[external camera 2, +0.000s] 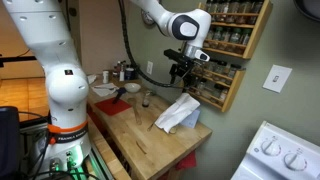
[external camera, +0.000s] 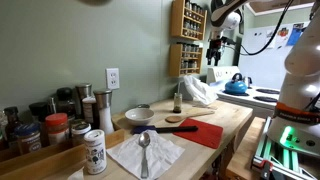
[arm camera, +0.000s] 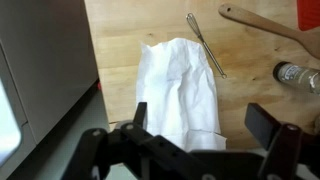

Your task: Remove the glass container from the black lid, put it on the table and then put the black lid on the container

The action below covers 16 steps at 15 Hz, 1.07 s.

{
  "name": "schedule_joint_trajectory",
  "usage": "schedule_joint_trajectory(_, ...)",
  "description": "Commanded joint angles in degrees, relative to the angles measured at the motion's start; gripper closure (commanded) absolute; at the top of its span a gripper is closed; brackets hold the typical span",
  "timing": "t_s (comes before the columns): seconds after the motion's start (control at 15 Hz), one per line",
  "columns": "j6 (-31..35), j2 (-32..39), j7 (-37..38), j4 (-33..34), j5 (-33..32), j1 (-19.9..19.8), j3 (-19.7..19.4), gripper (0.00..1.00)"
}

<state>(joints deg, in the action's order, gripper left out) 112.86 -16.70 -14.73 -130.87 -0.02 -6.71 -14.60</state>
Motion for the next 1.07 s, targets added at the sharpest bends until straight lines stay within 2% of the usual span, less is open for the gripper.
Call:
schedule_joint_trajectory(0.0, -0.1, 0.1, -0.2, 0.1, 0.2, -0.8, 0.7, 0.00)
schedule_joint_trajectory(0.2, 0.0, -0.7, -0.6, -0.1, 0.7, 0.5, 2.1, 0.00)
schedule_joint_trajectory(0.53, -1.6, 0.5, 3.3, 1.1, 2.7, 6.6, 11.2, 0.00)
schedule_joint_trajectory(0.73, -3.7, 2.4, 1.0, 2.9, 5.4, 11.0, 15.2, 0.00)
schedule_joint_trajectory(0.8, -1.1, 0.6, 2.5, 0.9, 4.1, 9.3, 14.2, 0.00)
schedule_joint_trajectory(1.0, -1.2, 0.9, 3.3, 1.2, 4.1, 10.0, 15.0, 0.00)
